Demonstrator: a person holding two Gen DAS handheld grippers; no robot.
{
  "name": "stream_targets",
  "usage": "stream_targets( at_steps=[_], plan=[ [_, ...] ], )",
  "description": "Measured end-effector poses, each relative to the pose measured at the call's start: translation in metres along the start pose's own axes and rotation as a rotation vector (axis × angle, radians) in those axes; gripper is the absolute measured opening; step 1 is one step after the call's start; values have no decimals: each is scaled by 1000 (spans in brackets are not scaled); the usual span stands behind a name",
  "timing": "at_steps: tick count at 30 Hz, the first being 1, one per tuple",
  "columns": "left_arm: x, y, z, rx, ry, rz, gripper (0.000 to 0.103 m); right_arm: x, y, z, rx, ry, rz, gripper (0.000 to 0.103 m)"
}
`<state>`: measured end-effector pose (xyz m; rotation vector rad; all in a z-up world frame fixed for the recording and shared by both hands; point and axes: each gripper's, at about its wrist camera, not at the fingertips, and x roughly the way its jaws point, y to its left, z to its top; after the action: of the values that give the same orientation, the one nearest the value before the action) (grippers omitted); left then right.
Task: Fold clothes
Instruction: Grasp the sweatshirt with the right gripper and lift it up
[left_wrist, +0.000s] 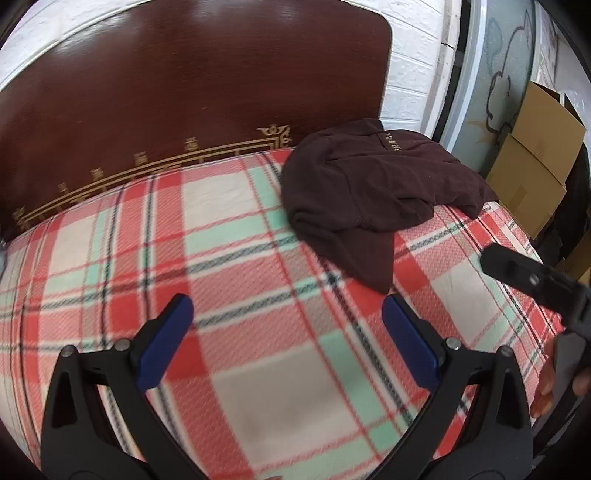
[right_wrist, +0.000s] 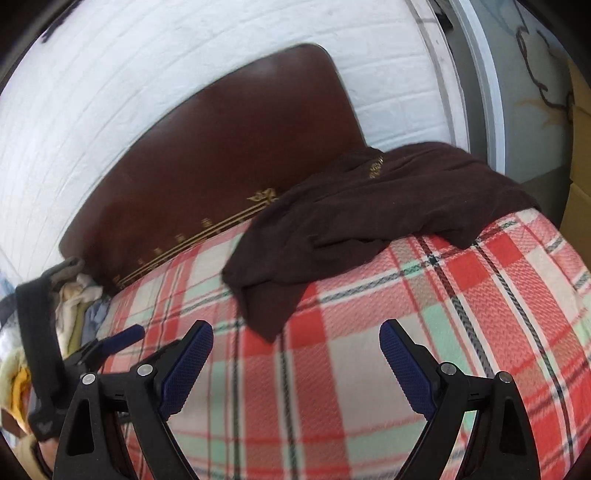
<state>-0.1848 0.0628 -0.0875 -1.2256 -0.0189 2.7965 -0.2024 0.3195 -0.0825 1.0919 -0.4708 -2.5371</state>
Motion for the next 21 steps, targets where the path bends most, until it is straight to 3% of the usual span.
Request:
stream_targets(
  at_steps=[4, 11, 16, 21],
  plan=[
    [26, -9, 11, 33, -2, 6, 102, 30, -23, 17, 74, 20, -30, 94],
    [58, -14, 27, 48, 0, 2, 102, 72, -42, 35, 142, 34, 3, 95],
    [85, -14, 34, 60, 43, -5, 102, 87, -36, 47, 130, -20, 32, 103],
    [92, -14, 45, 64, 30, -14, 102, 100, -38, 53, 196, -118, 86, 103]
  ],
)
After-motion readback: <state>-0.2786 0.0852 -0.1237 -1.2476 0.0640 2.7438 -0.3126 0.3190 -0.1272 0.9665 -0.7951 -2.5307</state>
